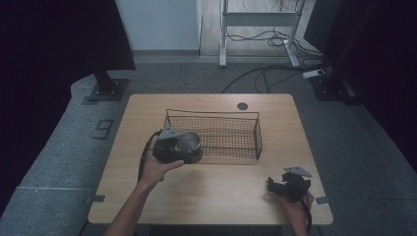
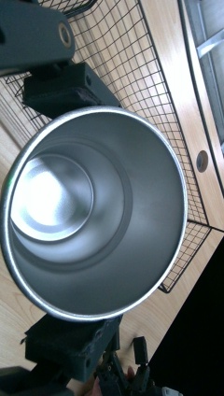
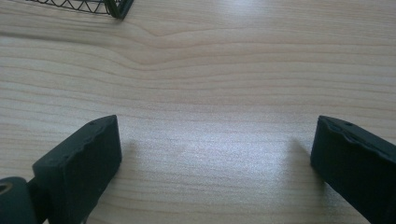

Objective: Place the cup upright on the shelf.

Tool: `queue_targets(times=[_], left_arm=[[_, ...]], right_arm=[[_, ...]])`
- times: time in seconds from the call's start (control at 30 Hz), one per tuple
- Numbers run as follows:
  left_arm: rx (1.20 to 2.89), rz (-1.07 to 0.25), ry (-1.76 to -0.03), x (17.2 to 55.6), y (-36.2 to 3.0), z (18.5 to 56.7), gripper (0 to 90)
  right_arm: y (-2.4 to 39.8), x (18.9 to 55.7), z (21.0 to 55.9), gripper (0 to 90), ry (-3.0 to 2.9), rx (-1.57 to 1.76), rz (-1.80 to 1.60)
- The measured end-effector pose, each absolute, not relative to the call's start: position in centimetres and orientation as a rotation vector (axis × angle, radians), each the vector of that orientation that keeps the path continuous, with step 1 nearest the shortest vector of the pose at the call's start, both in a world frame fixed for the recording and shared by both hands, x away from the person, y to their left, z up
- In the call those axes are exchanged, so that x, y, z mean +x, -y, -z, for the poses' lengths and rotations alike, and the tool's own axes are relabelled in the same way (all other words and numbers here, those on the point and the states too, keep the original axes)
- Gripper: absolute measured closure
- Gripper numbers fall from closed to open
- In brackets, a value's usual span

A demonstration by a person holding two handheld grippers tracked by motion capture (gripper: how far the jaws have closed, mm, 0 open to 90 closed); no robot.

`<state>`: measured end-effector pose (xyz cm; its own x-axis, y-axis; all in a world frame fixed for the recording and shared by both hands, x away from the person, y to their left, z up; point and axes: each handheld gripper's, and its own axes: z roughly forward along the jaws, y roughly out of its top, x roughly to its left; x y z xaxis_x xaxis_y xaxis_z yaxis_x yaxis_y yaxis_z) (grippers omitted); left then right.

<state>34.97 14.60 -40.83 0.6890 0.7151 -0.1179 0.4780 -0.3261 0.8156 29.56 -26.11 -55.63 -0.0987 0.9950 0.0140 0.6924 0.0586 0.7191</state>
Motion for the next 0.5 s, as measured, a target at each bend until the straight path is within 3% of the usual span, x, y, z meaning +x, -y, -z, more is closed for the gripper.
queue_targets(times=[0.5], left_arm=[[1.992,-0.332,-0.917,35.91,-14.6,40.27,15.3]], right_arm=[[26.12,29.56,55.63,1.8,-1.847,1.68,-0.796]])
